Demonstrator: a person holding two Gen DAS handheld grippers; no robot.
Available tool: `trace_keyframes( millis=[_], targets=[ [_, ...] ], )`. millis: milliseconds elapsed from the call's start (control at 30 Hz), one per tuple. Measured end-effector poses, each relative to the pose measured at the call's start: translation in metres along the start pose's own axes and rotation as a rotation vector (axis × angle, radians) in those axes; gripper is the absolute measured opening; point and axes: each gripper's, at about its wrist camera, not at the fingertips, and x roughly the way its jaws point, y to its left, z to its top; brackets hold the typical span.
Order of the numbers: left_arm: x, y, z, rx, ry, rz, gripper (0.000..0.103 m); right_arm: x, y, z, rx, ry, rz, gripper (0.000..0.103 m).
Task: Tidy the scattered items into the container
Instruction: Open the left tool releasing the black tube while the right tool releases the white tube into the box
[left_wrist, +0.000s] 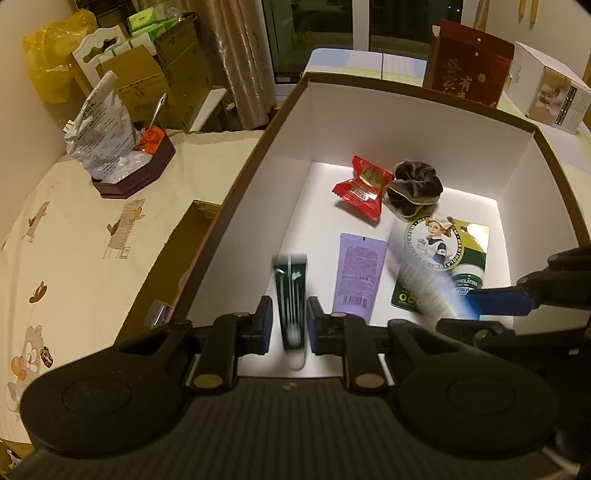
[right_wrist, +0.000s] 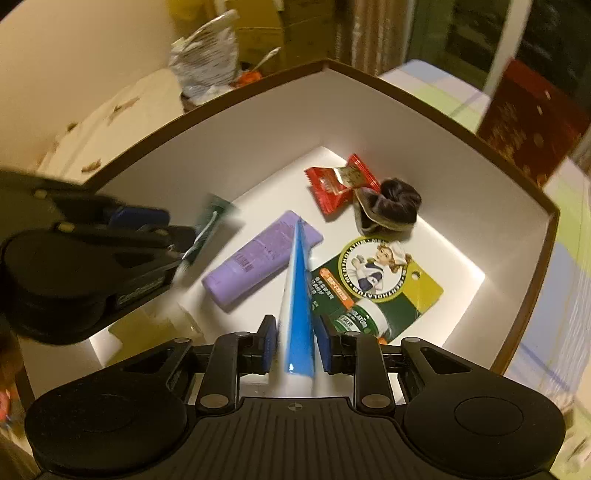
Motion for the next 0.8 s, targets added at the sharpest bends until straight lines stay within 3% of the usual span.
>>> trace_keyframes(
  millis=[33,67,100,133,533,600,800],
  targets=[
    [0.0,0.0,0.0,0.0,0.0,-0.005,0.022,0.0,0.002,-0.001,-0.019,0.001,-0.002,0.044],
    [0.0,0.0,0.0,0.002,0.001,-0.008,0.023,-0.001,0.005,-0.002,-0.032,-0.003,-0.02,0.081],
    [-0.001,-0.001,0.0,0.003,0.002,-0.011,0.025,-0.004,0.006,-0.004,-0.042,-0.028,-0.039,0.091],
    [-0.001,-0.001,0.0,0.004,0.002,-0.014,0.026,-0.009,0.008,-0.006,-0.062,-0.058,-0.041,0.092],
    [-0.013,-0.008,-0.003,0.036,-0.003,-0.038,0.057,-0.03,0.011,-0.014,-0.11,-0.066,-0.077,0.092],
    [-0.016,-0.009,-0.005,0.043,-0.008,-0.011,0.084,-0.036,0.012,-0.016,-0.114,-0.07,-0.078,0.092],
    [-0.02,-0.002,-0.01,0.01,-0.001,-0.014,0.084,-0.053,0.016,-0.023,-0.121,-0.077,-0.077,0.092]
  ],
)
